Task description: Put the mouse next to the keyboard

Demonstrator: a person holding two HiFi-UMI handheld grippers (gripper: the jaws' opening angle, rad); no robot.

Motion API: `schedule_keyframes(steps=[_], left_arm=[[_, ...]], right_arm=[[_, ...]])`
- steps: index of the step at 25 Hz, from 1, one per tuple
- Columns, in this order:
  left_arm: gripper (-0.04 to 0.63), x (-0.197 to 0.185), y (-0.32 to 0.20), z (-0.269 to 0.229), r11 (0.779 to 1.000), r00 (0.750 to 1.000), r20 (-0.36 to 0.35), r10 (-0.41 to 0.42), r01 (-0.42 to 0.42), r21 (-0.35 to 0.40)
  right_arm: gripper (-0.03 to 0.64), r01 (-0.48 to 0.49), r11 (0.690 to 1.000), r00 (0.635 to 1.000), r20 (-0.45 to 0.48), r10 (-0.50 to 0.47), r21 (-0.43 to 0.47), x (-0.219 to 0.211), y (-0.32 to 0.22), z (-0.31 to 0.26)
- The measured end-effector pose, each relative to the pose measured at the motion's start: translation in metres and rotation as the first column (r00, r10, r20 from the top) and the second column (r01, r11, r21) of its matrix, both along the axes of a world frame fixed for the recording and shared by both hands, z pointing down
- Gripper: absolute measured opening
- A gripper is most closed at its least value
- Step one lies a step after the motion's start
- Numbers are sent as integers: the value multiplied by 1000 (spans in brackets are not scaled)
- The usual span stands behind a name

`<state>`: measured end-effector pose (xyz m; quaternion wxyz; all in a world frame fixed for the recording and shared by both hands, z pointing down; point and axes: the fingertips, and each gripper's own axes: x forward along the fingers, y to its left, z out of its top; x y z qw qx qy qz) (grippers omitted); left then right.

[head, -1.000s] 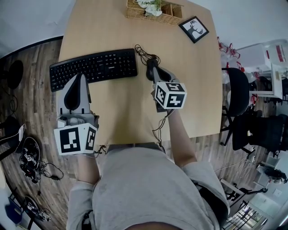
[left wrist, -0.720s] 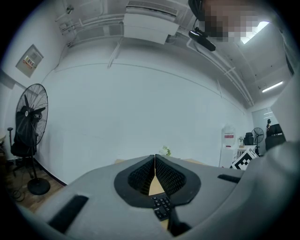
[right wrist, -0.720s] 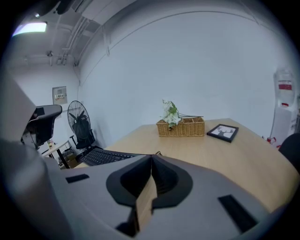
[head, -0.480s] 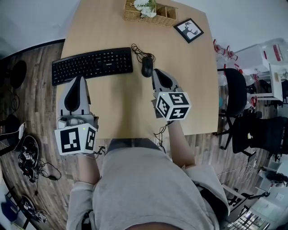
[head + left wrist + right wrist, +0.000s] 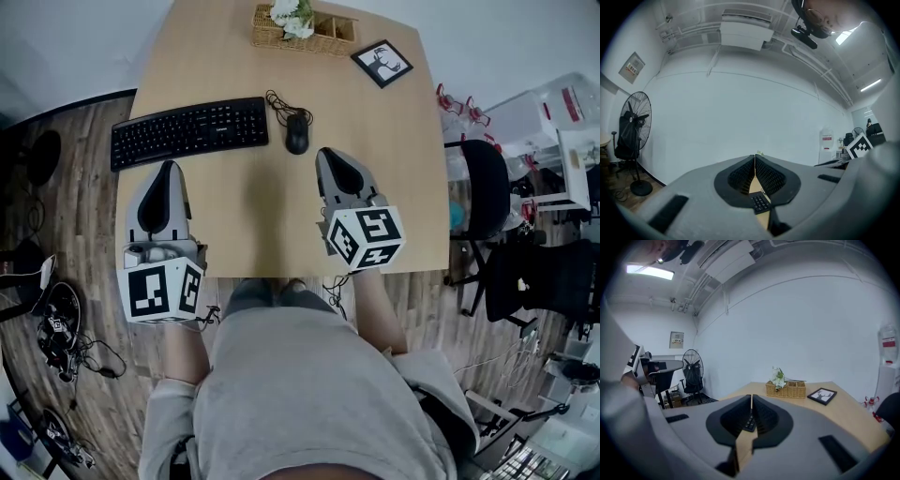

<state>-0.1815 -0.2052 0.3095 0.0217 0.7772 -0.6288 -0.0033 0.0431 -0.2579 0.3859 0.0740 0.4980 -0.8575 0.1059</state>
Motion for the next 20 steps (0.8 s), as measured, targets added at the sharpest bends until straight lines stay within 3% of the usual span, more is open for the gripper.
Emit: schedule_keyframes(steps=[20], left_arm=[[11,45,70,-30,998,1000,31,-3,1,66]], right_arm=[[16,16,982,999,33,-22,189,41,81,-84]])
